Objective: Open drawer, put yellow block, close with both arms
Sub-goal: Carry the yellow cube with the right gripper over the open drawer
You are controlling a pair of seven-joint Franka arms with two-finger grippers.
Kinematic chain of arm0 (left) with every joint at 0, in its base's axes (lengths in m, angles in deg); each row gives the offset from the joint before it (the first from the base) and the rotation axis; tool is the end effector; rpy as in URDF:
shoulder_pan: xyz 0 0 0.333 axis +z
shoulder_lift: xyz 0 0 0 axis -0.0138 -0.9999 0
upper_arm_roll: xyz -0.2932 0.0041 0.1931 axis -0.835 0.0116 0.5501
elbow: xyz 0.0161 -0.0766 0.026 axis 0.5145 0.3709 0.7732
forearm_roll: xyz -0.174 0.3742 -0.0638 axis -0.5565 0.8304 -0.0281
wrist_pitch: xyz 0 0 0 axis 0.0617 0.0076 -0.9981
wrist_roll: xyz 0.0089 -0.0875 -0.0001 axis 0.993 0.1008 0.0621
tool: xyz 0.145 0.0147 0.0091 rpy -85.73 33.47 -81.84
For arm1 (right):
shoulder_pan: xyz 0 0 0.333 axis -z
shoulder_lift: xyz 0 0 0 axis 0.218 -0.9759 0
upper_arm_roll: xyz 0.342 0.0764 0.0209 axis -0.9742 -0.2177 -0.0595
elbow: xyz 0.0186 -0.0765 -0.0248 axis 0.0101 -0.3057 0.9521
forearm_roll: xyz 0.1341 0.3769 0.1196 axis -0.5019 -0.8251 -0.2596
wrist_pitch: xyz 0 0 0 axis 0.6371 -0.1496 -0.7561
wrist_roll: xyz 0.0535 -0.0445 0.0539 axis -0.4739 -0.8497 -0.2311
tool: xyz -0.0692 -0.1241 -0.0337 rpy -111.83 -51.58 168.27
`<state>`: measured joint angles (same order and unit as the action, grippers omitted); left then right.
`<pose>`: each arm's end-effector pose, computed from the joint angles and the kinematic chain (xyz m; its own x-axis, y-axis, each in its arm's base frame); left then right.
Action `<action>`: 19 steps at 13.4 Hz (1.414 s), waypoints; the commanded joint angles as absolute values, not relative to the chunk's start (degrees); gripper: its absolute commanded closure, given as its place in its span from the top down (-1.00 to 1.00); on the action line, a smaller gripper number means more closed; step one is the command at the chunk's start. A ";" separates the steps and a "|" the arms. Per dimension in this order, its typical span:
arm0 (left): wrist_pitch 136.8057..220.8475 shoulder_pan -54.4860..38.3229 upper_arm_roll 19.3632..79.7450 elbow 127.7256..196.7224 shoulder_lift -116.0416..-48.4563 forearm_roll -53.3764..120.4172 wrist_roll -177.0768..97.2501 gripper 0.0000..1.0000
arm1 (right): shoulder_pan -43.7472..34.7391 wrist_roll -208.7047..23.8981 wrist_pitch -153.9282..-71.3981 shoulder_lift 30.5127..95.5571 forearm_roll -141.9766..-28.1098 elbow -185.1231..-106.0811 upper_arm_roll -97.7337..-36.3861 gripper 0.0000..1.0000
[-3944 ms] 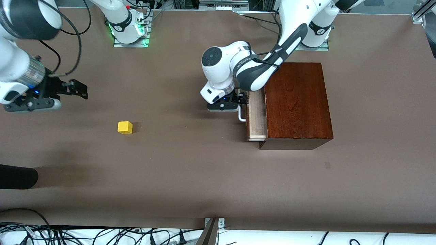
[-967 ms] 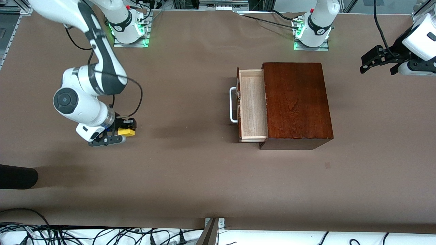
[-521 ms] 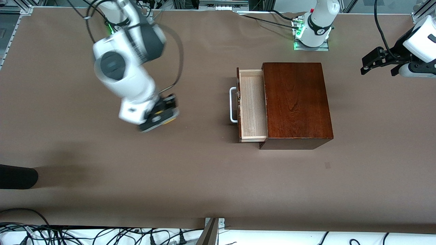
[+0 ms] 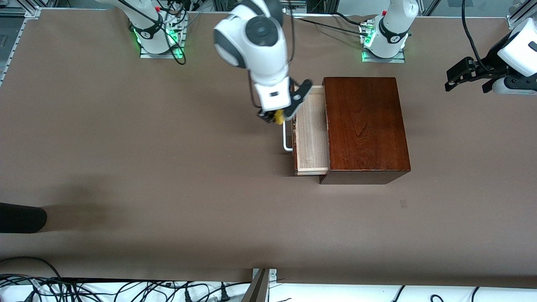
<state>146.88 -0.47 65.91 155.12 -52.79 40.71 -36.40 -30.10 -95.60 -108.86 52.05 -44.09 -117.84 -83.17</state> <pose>0.5433 -0.0353 0.6300 0.9979 -0.0062 -0.0650 -0.0045 -0.9996 0.0261 0.5015 0.6051 0.4146 0.4876 0.8650 0.1182 0.8721 -0.4888 -0.0205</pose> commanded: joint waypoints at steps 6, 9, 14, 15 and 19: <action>144.37 -0.70 65.07 152.25 -53.90 41.98 -36.10 1.00 | -38.12 -106.00 -114.81 40.71 -35.55 -107.75 -82.35 -1.00; 144.28 -0.70 65.07 152.25 -53.90 41.90 -36.01 1.00 | -39.00 -107.93 -115.34 38.69 -32.73 -107.75 -82.26 -1.00; 143.75 -0.79 64.45 152.16 -53.99 42.07 -36.10 1.00 | -38.91 -111.89 -115.61 36.58 -31.15 -107.84 -82.09 -1.00; 143.75 -0.79 64.45 152.16 -53.99 42.07 -36.01 1.00 | -38.91 -112.24 -115.69 36.14 -31.15 -107.84 -82.00 -1.00; 143.75 -0.79 64.45 152.16 -54.17 42.07 -36.01 1.00 | -38.30 -112.42 -116.92 35.26 -31.15 -107.93 -81.91 -0.31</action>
<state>145.23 -0.61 64.66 154.57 -52.83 40.71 -36.40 -38.22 -111.57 -116.70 36.59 -32.15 -110.08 -82.04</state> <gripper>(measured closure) 0.000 0.445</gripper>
